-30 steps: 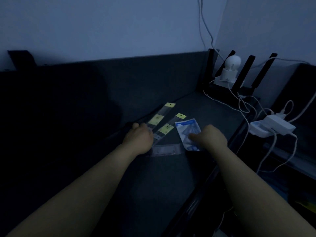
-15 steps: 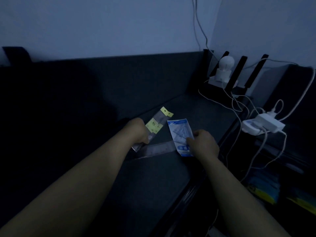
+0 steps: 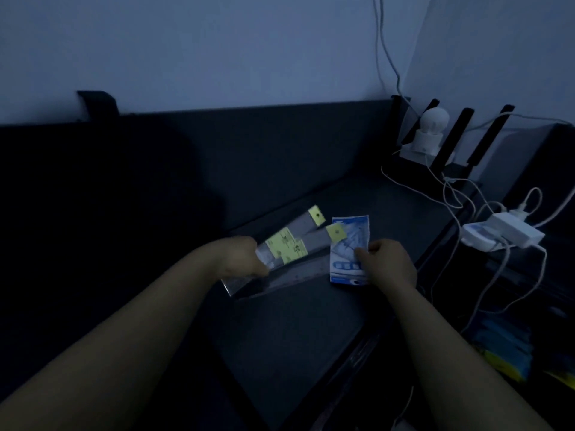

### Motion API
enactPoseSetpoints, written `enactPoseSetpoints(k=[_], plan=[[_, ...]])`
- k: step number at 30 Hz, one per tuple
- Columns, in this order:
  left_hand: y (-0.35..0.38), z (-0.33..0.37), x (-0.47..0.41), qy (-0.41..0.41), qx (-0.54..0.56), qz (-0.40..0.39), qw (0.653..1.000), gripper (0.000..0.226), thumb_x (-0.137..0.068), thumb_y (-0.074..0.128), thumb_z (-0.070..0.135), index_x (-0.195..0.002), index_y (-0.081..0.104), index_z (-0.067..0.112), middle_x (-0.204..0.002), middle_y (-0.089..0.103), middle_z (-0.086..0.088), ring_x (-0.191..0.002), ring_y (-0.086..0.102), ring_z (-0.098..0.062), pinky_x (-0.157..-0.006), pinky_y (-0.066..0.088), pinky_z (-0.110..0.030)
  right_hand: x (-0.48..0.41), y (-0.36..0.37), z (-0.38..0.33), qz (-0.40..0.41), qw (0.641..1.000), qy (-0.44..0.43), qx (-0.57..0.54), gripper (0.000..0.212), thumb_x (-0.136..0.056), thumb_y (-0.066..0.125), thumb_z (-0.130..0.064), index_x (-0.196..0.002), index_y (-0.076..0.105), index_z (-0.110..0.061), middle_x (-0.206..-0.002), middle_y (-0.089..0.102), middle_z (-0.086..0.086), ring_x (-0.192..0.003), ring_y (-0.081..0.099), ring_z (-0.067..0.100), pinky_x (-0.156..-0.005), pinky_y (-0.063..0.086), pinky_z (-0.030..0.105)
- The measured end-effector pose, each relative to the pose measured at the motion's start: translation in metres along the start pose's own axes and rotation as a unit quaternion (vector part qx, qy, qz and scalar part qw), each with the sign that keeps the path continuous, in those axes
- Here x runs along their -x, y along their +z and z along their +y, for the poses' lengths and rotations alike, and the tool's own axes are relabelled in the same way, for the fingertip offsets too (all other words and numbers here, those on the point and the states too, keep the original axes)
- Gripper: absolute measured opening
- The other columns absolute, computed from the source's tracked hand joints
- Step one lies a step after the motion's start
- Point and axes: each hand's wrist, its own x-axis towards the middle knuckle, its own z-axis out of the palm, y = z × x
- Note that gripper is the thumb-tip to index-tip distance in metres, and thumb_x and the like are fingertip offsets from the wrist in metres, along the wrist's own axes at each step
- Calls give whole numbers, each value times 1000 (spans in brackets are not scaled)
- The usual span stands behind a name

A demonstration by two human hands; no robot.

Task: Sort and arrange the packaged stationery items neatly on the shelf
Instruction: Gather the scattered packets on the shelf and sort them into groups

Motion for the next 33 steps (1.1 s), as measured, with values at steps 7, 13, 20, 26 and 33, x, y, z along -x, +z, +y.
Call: enactPoseSetpoints(k=[7, 13, 20, 26, 33], plan=[[24, 13, 25, -35, -92, 75, 992, 42, -73, 80, 28, -99, 51, 12, -106, 59, -4, -97, 58, -20, -68, 44, -25, 22, -1, -8, -14, 998, 8, -55, 22, -84, 62, -35, -83, 67, -14, -78, 68, 2, -65, 62, 16, -50, 39, 24], [29, -4, 37, -30, 3, 77, 997, 42, -77, 76, 24, -112, 60, 7, -111, 64, -7, -96, 61, -19, -76, 49, -24, 50, -1, -23, -75, 989, 24, -124, 23, -84, 66, -30, -75, 70, -9, -67, 69, 4, -57, 69, 22, -67, 59, 43], [20, -44, 77, -38, 164, 130, 977, 31, -86, 64, 14, -114, 64, 2, -114, 65, -12, -103, 61, -25, -84, 49, -28, 94, 4, -55, -148, 964, 8, -222, 16, -84, 69, -14, -76, 66, -1, -78, 68, 18, -61, 65, 28, -54, 57, 37], [8, -79, 140, -54, 205, 155, 965, 29, -86, 61, 10, -114, 65, 3, -112, 66, -11, -99, 61, -24, -83, 48, -28, 153, 16, -98, -178, 943, -29, -282, 18, -85, 67, -14, -76, 66, 2, -73, 67, 14, -59, 62, 20, -50, 50, 26], [-6, -122, 241, -92, 234, 204, 946, 29, -89, 61, 16, -114, 62, 2, -113, 65, -10, -101, 61, -24, -81, 48, -27, 241, 36, -154, -224, 913, -77, -333, 13, -87, 67, -17, -81, 63, -6, -75, 68, 12, -57, 62, 17, -48, 49, 26]])
